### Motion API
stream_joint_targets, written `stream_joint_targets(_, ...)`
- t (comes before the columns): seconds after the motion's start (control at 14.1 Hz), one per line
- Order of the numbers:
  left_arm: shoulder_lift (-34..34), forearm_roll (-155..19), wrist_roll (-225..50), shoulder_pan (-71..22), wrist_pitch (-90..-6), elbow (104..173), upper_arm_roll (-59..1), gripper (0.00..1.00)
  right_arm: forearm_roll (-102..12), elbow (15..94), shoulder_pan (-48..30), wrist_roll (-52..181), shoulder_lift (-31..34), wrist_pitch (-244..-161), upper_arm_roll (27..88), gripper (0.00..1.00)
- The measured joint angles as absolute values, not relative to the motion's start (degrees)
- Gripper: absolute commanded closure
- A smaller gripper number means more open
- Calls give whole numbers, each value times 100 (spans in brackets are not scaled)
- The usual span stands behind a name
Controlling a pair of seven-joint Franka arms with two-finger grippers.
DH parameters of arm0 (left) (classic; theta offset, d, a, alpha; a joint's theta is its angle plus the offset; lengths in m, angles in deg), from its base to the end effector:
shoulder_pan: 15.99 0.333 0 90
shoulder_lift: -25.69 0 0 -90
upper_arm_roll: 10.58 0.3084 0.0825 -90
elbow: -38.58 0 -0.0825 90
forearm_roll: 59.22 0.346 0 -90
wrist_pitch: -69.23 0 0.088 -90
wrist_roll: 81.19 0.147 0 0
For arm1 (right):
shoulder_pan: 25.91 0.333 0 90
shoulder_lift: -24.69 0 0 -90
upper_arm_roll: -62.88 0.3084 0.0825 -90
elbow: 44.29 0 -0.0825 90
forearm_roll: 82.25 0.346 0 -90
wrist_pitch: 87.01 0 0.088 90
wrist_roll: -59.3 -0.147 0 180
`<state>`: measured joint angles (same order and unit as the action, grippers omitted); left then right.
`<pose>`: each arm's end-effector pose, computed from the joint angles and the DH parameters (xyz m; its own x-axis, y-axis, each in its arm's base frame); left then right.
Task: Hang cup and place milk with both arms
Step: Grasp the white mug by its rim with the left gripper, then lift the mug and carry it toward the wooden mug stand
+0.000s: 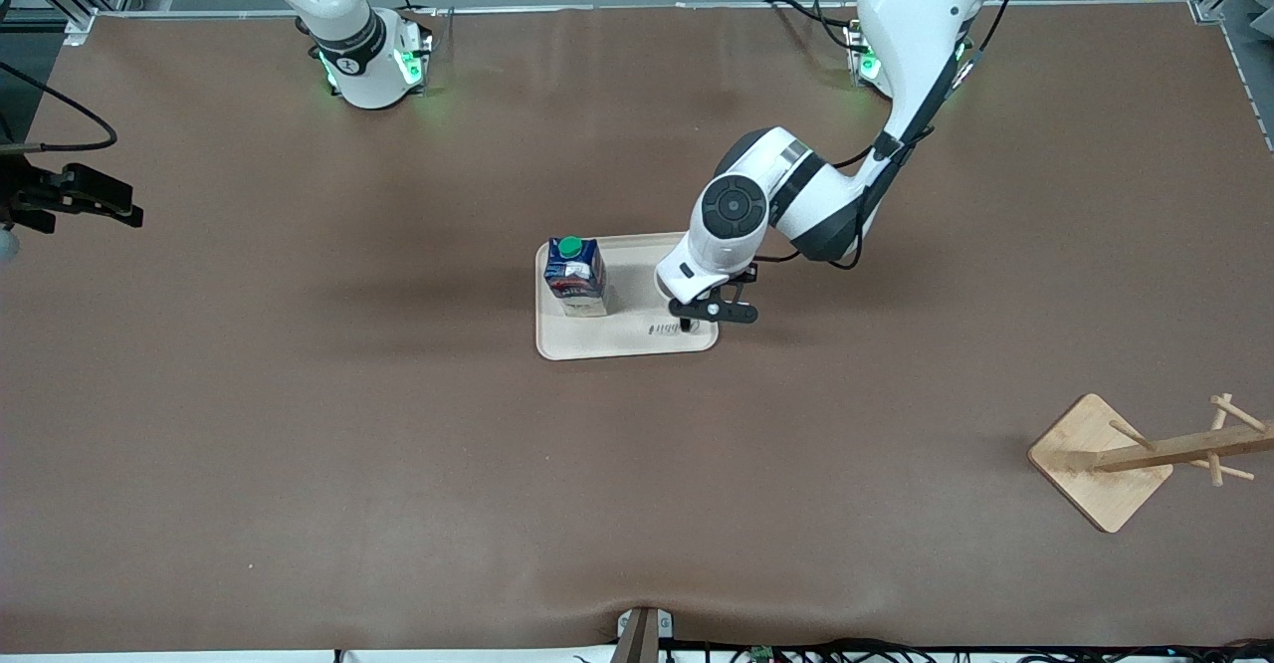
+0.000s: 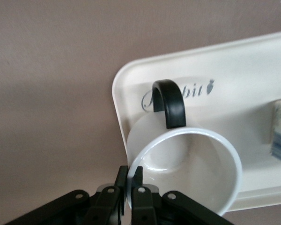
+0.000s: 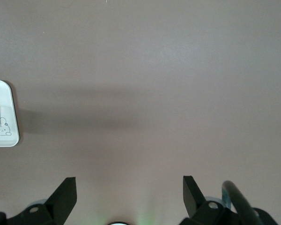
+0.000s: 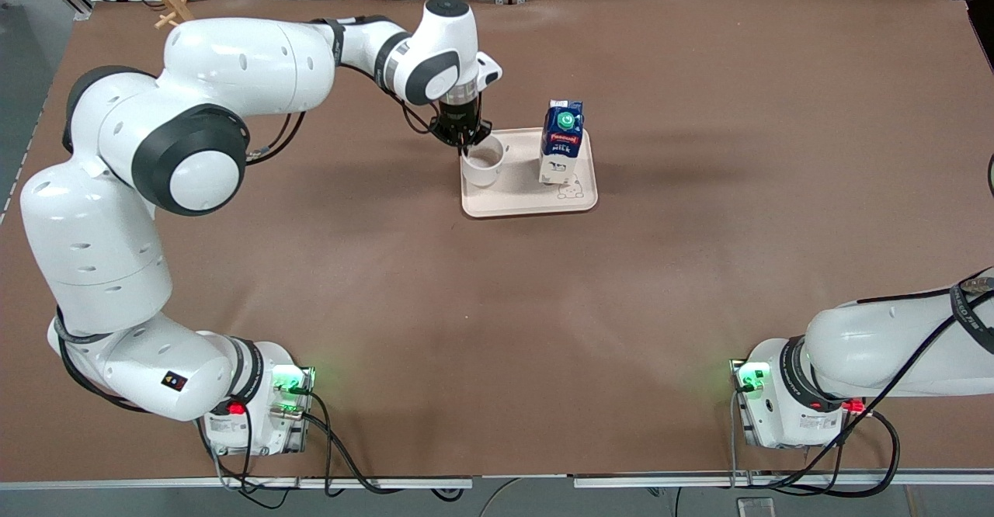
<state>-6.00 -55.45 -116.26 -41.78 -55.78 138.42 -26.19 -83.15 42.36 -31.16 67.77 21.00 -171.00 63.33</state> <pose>0.4740 -0.3973 0.2391 0.9847 -0.1188 -0.1276 -0.1169 -0.9929 0.0223 0.5178 -0.0461 0.5601 0.9918 0.0629 -0.1116 0.0632 -0.9980 -0.0013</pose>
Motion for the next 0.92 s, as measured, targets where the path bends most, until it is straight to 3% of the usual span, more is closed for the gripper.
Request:
stream_joint_targets(0.21, -417, -5530, -11619, -4036, -5280, 13447, -2570, 100, -8315, 4228, -3114, 6777, 2100, -17100, 6345, 0)
stream_joint_targets(0.5, 134, -5509, -11186, -3491, -4220, 12811, -2552, 100, -8313, 4228, -3043, 6779, 2043, -17211, 6369, 0)
stream_joint_targets(0.92, 1130, -5506, -9087, -1897, -3195, 12721, -2534, 100, -8322, 4228, -2682, 6785, 1924, -17313, 6395, 0)
